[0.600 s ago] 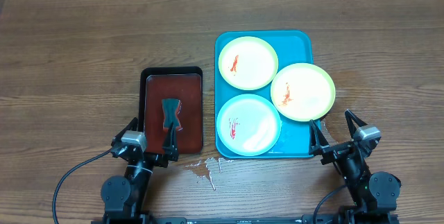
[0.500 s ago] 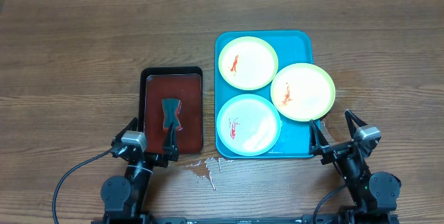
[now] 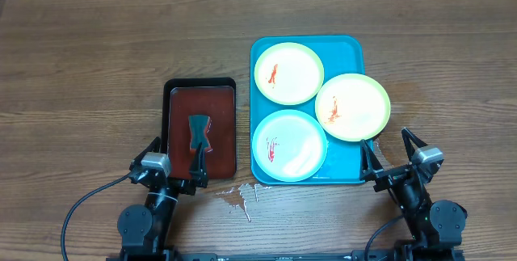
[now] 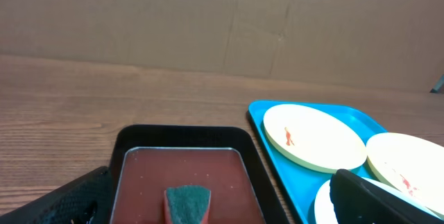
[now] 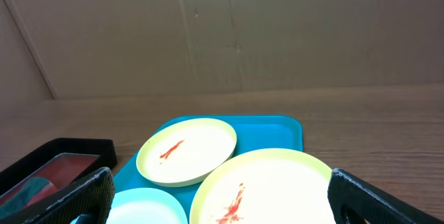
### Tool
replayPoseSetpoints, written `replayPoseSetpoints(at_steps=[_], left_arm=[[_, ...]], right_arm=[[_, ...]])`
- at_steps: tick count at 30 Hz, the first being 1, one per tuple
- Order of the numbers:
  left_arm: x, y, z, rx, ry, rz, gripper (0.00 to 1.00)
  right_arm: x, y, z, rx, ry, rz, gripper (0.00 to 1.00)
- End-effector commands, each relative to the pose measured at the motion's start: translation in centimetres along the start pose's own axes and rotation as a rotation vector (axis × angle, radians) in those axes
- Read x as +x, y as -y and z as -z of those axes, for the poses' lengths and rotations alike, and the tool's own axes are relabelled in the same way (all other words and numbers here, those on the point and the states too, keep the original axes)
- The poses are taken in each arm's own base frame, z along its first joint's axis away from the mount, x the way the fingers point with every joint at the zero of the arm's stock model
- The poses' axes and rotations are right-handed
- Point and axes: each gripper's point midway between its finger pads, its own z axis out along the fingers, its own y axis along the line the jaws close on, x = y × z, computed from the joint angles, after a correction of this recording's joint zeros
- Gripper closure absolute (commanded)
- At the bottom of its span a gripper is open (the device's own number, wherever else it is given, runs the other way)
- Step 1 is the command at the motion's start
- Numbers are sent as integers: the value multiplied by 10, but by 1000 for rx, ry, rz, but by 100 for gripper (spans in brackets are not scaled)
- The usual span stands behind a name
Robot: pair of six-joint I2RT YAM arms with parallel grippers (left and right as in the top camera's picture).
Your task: Clean dirty plates on tray and stack at the side
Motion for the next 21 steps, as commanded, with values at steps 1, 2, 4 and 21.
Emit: replayPoseSetpoints(at_steps=[1, 2, 4, 21], left_arm=[[0, 2, 0, 10, 5, 6, 0], [0, 2, 0, 10, 5, 6, 0], [0, 2, 0, 10, 5, 6, 0], [0, 3, 0, 18, 3, 88, 0]], right_arm=[[1, 2, 0, 10, 6, 2, 0], [1, 2, 0, 10, 6, 2, 0], [1, 2, 0, 10, 6, 2, 0], [1, 0, 0, -3, 6, 2, 0]])
